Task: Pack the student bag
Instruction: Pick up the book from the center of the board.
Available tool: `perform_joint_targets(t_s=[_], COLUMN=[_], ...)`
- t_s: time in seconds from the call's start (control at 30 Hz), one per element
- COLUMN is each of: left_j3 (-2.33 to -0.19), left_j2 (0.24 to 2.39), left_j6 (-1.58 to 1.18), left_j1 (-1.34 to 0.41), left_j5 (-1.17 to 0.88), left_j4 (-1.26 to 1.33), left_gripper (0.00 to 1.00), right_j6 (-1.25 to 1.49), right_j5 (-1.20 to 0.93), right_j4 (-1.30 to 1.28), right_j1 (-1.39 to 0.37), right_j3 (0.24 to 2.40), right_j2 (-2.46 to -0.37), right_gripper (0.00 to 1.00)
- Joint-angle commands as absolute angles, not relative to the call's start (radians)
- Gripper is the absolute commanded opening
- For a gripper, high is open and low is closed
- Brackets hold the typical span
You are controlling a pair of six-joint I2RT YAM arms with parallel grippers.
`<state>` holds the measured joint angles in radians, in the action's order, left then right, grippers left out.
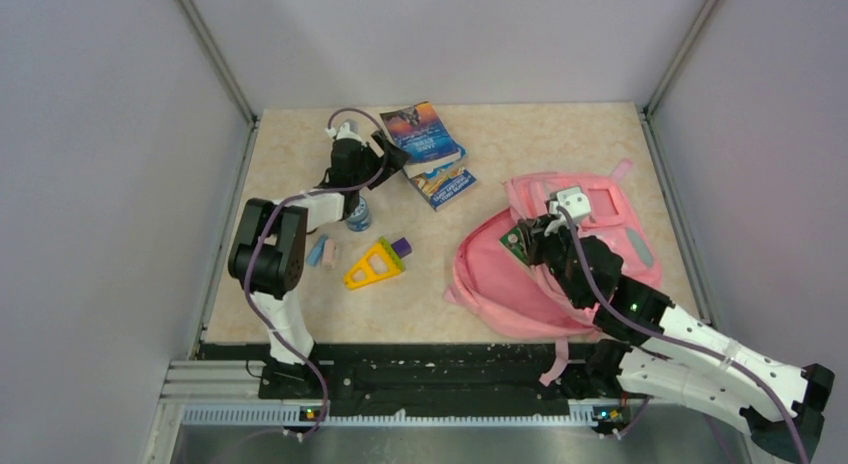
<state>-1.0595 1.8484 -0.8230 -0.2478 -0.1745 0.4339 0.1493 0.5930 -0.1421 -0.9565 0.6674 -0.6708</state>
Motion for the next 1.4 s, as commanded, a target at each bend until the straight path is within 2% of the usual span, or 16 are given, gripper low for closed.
perform_joint_targets(t_s=[0.0,0.53,0.73,1.03,1.1,1.17,1.27,1.37], left_j3=[-1.182,-1.272,-1.294,-1.258,-1.238,-1.208,-1.139,-1.052], left_j2=[1.931,2.077,2.108,2.107,2.098,2.076,2.017,1.951], left_j6=[-0.851,-0.897,-0.897,-0.944,-0.956,-0.965,-0.972,-0.975], left_j1=[-0.237,-0.235,-0.235,-0.231,-0.23,-0.23,-0.229,-0.229], left_j5=[-0.236,-0.24,-0.273,-0.281,-0.282,-0.28,-0.262,-0.256], left_j4=[0.504,0.451,0.471,0.552,0.572,0.599,0.648,0.695], left_gripper=[0.87,0.85,0.68,0.5,0.4,0.36,0.2,0.0], right_j6=[0.132,0.128,0.129,0.131,0.13,0.129,0.13,0.131], right_j5=[0.607,0.604,0.603,0.603,0.603,0.606,0.607,0.607], right_j4=[-0.032,-0.019,-0.021,-0.026,-0.027,-0.029,-0.029,-0.029], right_j1=[-0.949,-0.949,-0.949,-0.948,-0.949,-0.948,-0.948,-0.949], right_j3=[0.68,0.676,0.678,0.678,0.678,0.678,0.676,0.675], right_j2=[-0.672,-0.693,-0.692,-0.687,-0.685,-0.684,-0.68,-0.676], right_gripper=[0.0,0.0,0.0,0.0,0.0,0.0,0.0,0.0])
